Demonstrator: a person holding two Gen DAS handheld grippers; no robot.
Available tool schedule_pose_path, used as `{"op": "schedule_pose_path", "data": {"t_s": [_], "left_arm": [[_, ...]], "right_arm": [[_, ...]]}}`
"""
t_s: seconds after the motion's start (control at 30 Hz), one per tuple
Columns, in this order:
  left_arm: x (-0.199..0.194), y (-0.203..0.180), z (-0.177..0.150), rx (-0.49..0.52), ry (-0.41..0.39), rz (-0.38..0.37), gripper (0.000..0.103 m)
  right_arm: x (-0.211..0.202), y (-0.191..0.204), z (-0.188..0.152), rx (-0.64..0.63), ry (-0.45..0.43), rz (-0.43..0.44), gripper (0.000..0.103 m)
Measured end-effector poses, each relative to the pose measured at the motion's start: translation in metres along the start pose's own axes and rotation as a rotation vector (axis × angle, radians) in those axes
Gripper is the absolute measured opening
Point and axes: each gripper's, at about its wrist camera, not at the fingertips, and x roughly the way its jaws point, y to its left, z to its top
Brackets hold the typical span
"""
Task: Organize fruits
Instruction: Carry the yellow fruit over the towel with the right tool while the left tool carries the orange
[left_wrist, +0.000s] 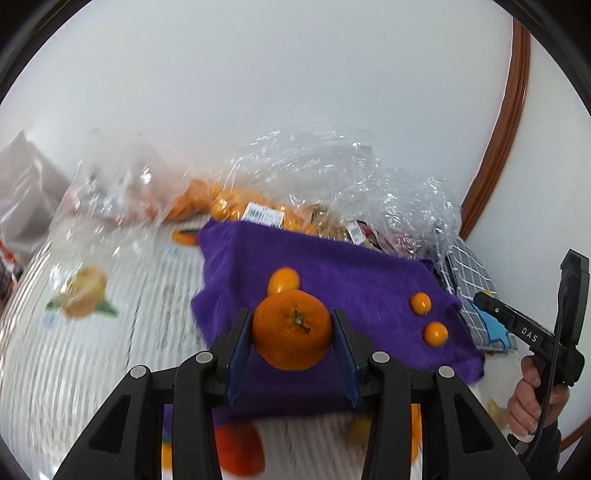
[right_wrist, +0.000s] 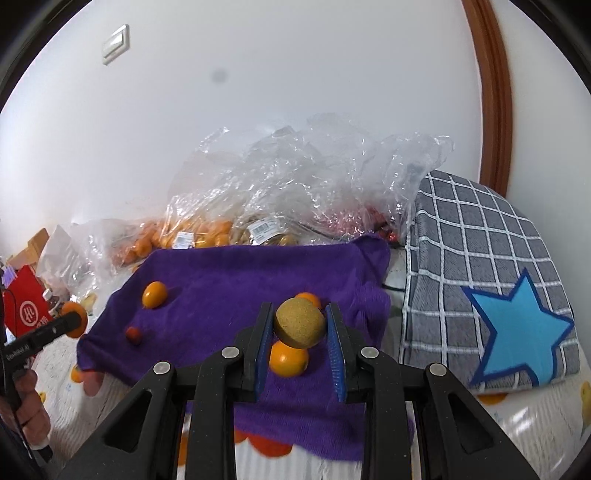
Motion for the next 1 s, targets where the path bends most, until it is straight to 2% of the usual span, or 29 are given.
{"op": "schedule_pose_path", "data": {"t_s": [0.17,0.33,0.5,0.83,0.9,0.93,0.97,1.0], "left_arm": [[0.031,-0.001,0.015,0.006,0.024,0.028,0.04],[0.048,0.005,0.009,-0.002,0.018,0.076,0.04],[0.056,0.01,0.003,-0.013,0.035,0.068,0.04],[0.068,0.008,-0.001,0.002,0.071,0.048,0.04],[0.068,0.008,-0.001,0.002,0.069,0.049,0.04],[0.068,0.008,-0.001,0.001,0.069,0.05,0.04],[0.068,0.008,-0.002,0.002,0.069,0.052,0.04],[0.068,0.008,-0.002,0.004,0.069,0.054,0.04]], "right_arm": [[0.025,-0.007,0.013,0.001,0.025,-0.011,0.028],[0.052,-0.012,0.007,0.018,0.085,0.001,0.028],[0.071,-0.013,-0.003,0.022,0.148,-0.005,0.028],[0.078,-0.011,-0.015,-0.001,0.16,-0.049,0.028],[0.074,-0.01,-0.017,-0.001,0.152,-0.055,0.03],[0.072,-0.009,-0.018,-0.006,0.144,-0.061,0.034],[0.069,-0.006,-0.019,-0.015,0.13,-0.077,0.044],[0.065,-0.003,-0.02,-0.027,0.11,-0.102,0.046]]}}
